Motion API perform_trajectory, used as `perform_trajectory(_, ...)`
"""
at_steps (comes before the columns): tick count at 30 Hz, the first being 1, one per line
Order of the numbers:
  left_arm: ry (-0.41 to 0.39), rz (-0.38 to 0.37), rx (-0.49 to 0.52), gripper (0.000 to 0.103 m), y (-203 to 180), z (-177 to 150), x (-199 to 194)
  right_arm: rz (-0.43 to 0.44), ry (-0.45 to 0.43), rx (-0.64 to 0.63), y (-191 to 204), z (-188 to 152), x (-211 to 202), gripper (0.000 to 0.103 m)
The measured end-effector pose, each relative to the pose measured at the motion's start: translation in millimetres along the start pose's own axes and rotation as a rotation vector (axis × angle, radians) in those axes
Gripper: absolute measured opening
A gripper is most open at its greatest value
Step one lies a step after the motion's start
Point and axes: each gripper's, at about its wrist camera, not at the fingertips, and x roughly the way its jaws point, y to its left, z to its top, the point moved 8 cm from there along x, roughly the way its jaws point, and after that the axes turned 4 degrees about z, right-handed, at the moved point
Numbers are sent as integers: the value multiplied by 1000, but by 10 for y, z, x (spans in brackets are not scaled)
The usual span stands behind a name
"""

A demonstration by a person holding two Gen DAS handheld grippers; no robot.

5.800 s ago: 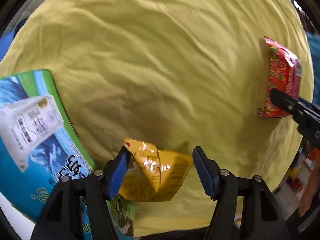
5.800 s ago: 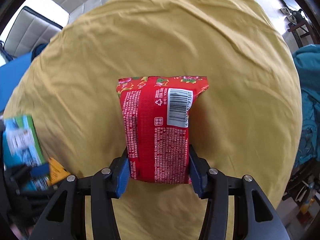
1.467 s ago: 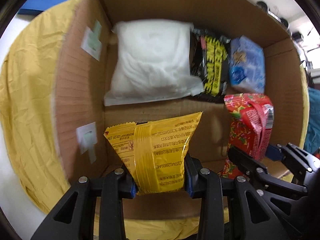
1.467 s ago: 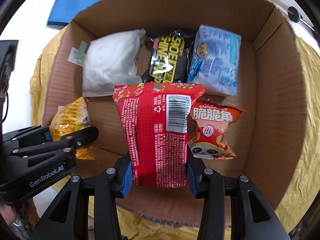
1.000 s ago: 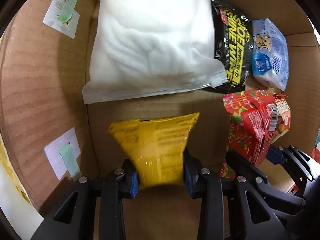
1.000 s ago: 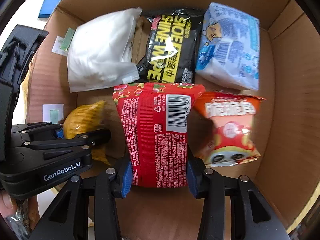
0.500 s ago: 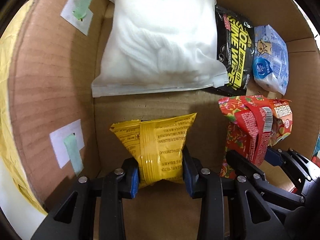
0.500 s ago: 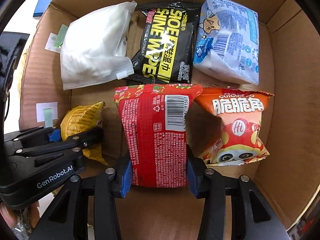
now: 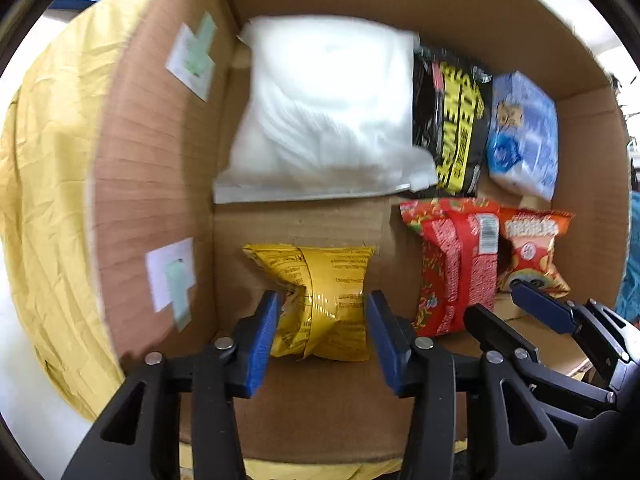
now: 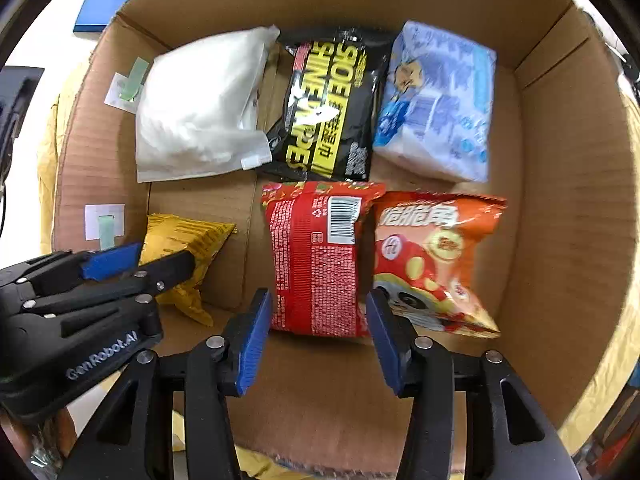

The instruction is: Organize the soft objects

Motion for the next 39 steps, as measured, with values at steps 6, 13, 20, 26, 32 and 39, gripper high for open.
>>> perform_trajectory(6, -72, -4, -28, 66, 48, 0, -257, -34, -33, -5, -71, -8, -218, 54)
perform_trajectory(13, -156, 47, -54, 95, 122, 8, -495, -74, -91, 40, -265, 5, -464, 87)
perform_trajectory(20, -199, 47, -58, 101, 126, -76, -637, -92, -123, 70, -450, -63, -652, 95)
perform_trajectory(26, -283, 43, -59, 101, 32, -117, -1025, -97, -174, 74, -443, -190, -944, 101)
perform_trajectory(32, -415, 19, -60, 101, -45, -362, -1709, -90, -296, 64, -355, -414, -1675, 102)
perform_trajectory(39, -532, 8, -63, 101, -100, -687, -2410, -91, -418, 28, -193, -760, -2515, 103)
